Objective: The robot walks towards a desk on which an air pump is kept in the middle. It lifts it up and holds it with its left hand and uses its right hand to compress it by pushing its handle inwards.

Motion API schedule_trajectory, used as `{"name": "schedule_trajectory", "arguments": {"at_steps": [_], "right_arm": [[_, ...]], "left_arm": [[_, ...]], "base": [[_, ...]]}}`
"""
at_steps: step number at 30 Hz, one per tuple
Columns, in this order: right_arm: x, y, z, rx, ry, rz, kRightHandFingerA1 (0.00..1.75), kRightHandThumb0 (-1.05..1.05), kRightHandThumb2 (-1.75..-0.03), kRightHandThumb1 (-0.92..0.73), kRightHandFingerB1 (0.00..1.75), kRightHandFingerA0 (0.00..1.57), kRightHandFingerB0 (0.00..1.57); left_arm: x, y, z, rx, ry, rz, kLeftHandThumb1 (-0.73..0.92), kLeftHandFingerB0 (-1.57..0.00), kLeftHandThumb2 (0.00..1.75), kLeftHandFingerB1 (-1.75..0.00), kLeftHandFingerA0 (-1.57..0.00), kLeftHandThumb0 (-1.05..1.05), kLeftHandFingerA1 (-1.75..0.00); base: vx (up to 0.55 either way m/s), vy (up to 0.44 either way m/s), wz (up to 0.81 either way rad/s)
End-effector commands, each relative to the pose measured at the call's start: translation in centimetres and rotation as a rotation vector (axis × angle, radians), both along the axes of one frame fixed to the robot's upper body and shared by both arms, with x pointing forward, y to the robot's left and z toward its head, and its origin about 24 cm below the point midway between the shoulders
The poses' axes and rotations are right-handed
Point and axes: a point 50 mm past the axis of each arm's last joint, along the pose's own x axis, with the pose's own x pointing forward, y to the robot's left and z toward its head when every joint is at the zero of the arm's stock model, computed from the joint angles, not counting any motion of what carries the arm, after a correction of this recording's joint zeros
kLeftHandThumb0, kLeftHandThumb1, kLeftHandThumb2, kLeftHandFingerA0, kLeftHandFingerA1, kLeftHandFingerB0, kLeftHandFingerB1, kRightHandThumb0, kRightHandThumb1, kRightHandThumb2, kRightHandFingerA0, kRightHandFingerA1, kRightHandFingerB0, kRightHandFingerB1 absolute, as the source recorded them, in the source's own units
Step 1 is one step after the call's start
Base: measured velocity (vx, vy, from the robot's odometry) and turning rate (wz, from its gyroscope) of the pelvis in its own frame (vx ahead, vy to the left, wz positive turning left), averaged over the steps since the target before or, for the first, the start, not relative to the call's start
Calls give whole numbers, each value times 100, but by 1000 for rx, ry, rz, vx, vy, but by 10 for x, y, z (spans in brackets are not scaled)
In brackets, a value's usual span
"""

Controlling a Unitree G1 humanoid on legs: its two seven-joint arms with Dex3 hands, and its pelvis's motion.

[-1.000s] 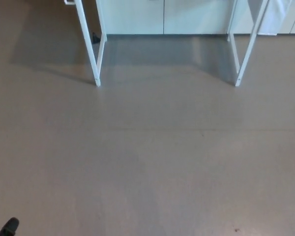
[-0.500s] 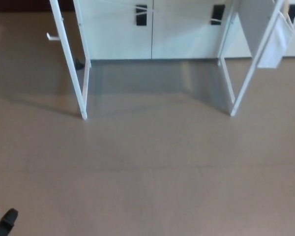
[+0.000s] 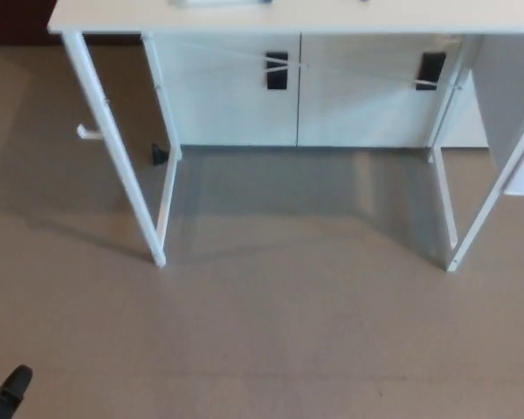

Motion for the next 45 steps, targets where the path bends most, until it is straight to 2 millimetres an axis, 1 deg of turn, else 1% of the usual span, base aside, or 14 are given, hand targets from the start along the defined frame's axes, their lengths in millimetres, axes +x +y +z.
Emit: {"name": "schedule_trajectory", "arguments": {"at_steps": [1, 11, 12, 14, 16, 17, 25, 30, 31, 33, 34, 37, 38, 45], "right_arm": [[-12, -2, -4, -9, 16, -17, 48, -35, -95, -39, 49, 1, 0], [-17, -1, -6, -35, 33, -25, 48, -36, -93, -35, 50, 1, 0], [-18, -2, -7, -34, 35, -25, 46, -68, -80, -46, 28, 19, 5], [-20, -2, -7, -32, 38, -27, 47, -69, -80, -46, 28, 19, 6], [-20, -2, -7, -30, 39, -30, 47, -69, -80, -46, 28, 19, 6], [-22, -2, -8, -30, 42, -30, 48, -36, -93, -35, 50, 1, 0], [-31, -2, -11, -21, 54, -45, 48, -36, -95, -38, 50, 1, 0], [-35, -3, -11, -34, 60, -38, 47, -69, -80, -46, 28, 19, 5], [-36, -4, -12, -40, 66, -38, 48, -36, -93, -35, 50, 1, 0], [-37, -5, -12, -41, 70, -39, 48, -36, -93, -35, 50, 1, 0], [-38, -5, -12, -40, 70, -40, 48, -69, -80, -46, 28, 19, 5], [-40, -5, -12, -42, 66, -37, 48, -69, -81, -47, 27, 19, 5], [-40, -5, -12, -44, 67, -37, 39, -65, -59, -57, 21, 25, 8], [-44, -6, -15, -69, 90, -53, 48, -68, -79, -46, 36, 29, 8]], "left_arm": [[-7, 5, 0, -11, 38, 48, 62, -10, 61, -19, -8, -24, -42], [-11, 8, -3, 13, 77, 47, 65, -6, 63, -20, -7, -22, -43], [-12, 9, -3, 11, 80, 50, 62, -7, 69, -17, -10, -27, -46], [-13, 9, -5, 6, 88, 60, 63, -9, 66, -22, -11, -29, -44], [-13, 9, -5, 4, 93, 67, 63, -9, 66, -22, -11, -29, -44], [-15, 9, -6, -2, 100, 76, 62, -9, 65, -22, -13, -29, -45], [-17, 9, -7, -6, 115, 87, 66, -10, 59, -26, -18, -23, -43], [-18, 7, -8, 2, 120, 84, 66, -10, 59, -27, -16, -23, -43], [-19, 7, -8, 6, 124, 81, 66, -12, 60, -27, -17, -22, -45], [-19, 6, -8, 7, 128, 80, 66, -12, 60, -27, -17, -22, -45], [-20, 6, -8, 4, 127, 80, 67, -10, 59, -27, -17, -21, -44], [-20, 5, -8, 4, 129, 82, 66, -12, 60, -27, -18, -21, -46], [-21, 5, -9, 5, 130, 80, 65, -11, 60, -26, -18, -21, -46], [-23, 5, -10, 1, 140, 79, 66, -12, 60, -26, -20, -21, -46]], "base": [[425, 24, -28], [445, 191, -17], [277, 94, 6], [262, 59, 9], [267, -23, 13], [276, -71, 20], [285, -77, 19], [197, -16, -5], [131, 1, -7], [147, 79, -9], [143, 100, -19], [149, 133, -15], [250, 275, 4], [168, 101, 8]]}}
